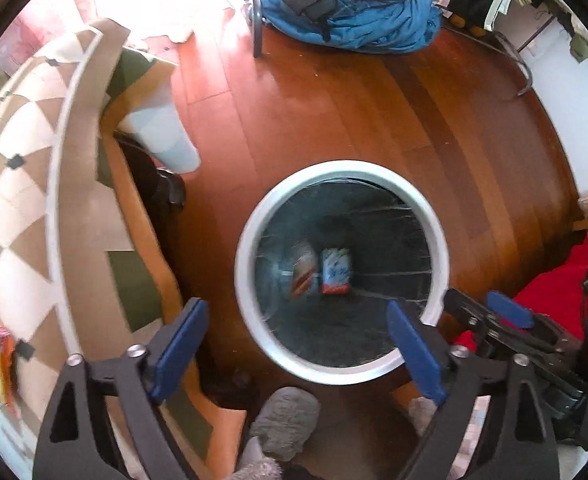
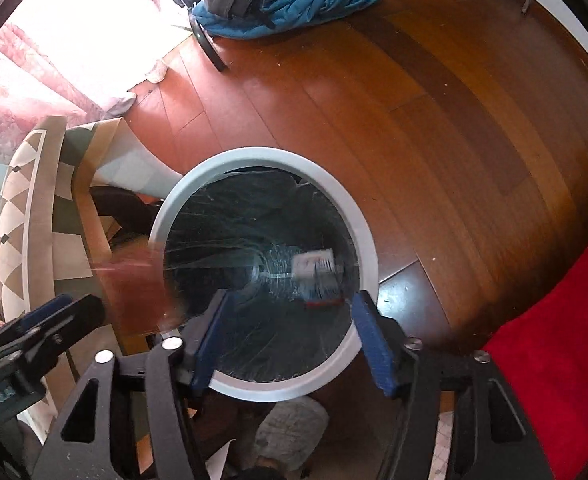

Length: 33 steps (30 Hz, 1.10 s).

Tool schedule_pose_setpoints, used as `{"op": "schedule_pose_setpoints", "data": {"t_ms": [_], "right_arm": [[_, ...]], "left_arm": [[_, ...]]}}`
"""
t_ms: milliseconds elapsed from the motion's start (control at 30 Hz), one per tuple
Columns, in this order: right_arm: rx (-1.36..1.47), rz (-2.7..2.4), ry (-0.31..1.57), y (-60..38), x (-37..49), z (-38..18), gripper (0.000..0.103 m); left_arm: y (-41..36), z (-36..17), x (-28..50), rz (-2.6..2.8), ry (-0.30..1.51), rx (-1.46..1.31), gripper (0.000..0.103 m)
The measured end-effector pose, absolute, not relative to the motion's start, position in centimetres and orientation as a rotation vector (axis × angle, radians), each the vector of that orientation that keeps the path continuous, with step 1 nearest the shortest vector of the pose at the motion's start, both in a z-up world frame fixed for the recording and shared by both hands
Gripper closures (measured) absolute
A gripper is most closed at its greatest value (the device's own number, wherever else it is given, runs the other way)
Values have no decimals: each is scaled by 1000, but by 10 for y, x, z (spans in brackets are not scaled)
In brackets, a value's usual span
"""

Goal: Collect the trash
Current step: 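Move both tools back from the bin toward the table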

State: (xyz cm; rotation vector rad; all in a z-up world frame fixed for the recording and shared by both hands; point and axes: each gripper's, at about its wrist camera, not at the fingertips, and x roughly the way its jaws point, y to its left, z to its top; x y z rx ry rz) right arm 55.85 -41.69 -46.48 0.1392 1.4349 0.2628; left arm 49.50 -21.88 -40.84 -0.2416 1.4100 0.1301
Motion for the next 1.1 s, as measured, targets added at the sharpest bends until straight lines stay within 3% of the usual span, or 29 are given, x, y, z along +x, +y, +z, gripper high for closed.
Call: {"op": "schedule_pose_setpoints", "data": {"t_ms": [133, 233, 633, 1100], "right_arm": [[105, 233, 1426, -417, 549, -458, 10], [56, 192, 1423, -419, 538, -450, 1], [-39, 144, 1343, -424, 503, -388, 0], [-32, 162, 1161, -417, 439, -264, 0]], "left_arm": [[-217, -400, 486, 142, 1395, -213, 8], [-219, -391, 477, 146, 1379, -193, 8], [-222, -338, 441, 141, 1303, -181, 8], [-194, -219, 370, 126, 1094, -198, 8]]}}
